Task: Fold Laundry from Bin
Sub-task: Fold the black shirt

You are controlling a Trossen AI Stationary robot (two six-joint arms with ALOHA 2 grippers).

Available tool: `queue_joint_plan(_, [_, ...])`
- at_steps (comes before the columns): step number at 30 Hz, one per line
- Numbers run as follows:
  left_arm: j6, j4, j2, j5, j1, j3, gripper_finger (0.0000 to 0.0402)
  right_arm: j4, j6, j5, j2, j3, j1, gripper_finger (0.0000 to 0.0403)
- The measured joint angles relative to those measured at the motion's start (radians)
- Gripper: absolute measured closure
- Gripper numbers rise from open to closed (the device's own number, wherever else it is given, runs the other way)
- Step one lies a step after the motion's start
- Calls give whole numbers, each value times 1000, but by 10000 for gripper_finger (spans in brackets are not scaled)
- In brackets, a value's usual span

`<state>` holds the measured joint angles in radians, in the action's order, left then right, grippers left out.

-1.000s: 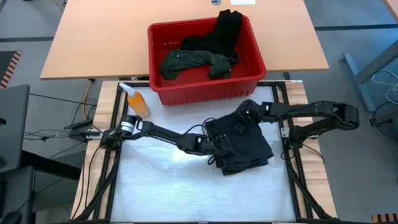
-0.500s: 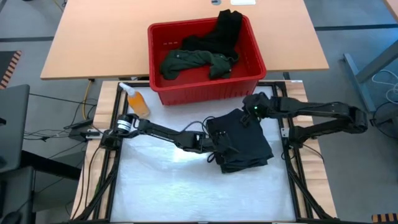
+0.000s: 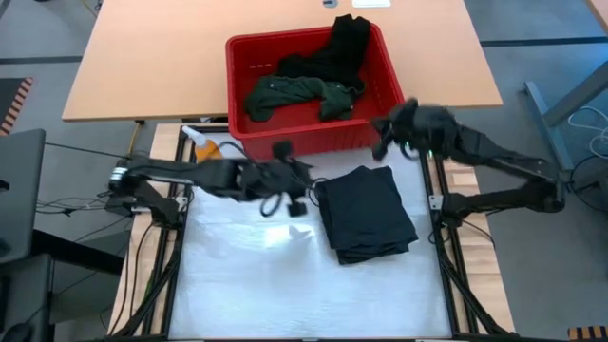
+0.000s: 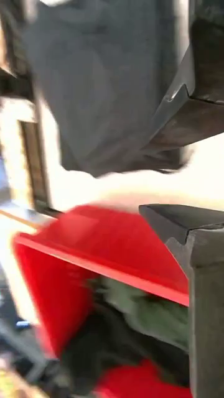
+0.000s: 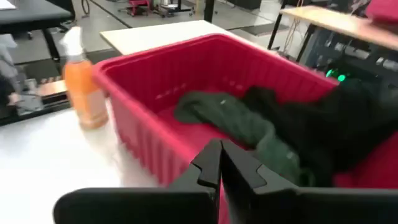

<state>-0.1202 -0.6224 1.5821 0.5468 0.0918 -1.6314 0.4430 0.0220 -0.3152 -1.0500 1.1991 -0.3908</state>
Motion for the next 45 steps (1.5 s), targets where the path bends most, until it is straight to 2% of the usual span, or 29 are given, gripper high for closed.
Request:
queue_joint_plan(4, [102,-163,-64,29,5,0,262,-54,53,212,-171,146,-151,347])
queue_joint_plan(7, [123,-250,-65,108,36,0,262,-103,67,372,-340,233,-261,321])
queue_joint_plan(11, [193,-427,-64,266,68,2,262,-155,84,419,-596,394,-382,268])
queue_joint_plan(13, [247,-542,-77,325,74,4,262,-123,85,440,-732,521,-431,233])
queue_joint_plan(15, [294,-570,-123,370,78,55,262,-62,102,445,-867,674,-460,195])
queue_joint_plan(18, [329,-494,-256,362,67,208,262,49,145,445,-1054,910,-490,141])
queue_joint_plan(21, [328,-263,-411,268,53,414,262,145,89,413,-1226,1134,-521,101])
queue_joint_plan(22, [316,-158,-460,226,51,484,262,134,62,384,-1265,1161,-534,92])
queue_joint_plan(25, [234,174,-581,69,48,670,262,7,-65,318,-1275,1067,-582,79])
queue_joint_plan(28, [129,422,-645,-67,48,806,262,-25,-116,357,-1309,1067,-631,78])
queue_joint_plan(31, [59,552,-676,-119,40,879,262,-34,-120,457,-1355,1088,-666,80])
queue_joint_plan(35, [52,562,-675,-117,14,901,262,-44,-105,574,-1413,1125,-662,80])
queue_joint_plan(39, [60,561,-653,-117,-7,900,262,-26,-40,570,-1461,1160,-636,88])
queue_joint_plan(42, [64,560,-632,-119,-20,900,262,-28,17,534,-1475,1154,-618,144])
queue_joint_plan(45, [87,561,-619,-119,-28,900,262,-49,57,493,-1466,1155,-605,269])
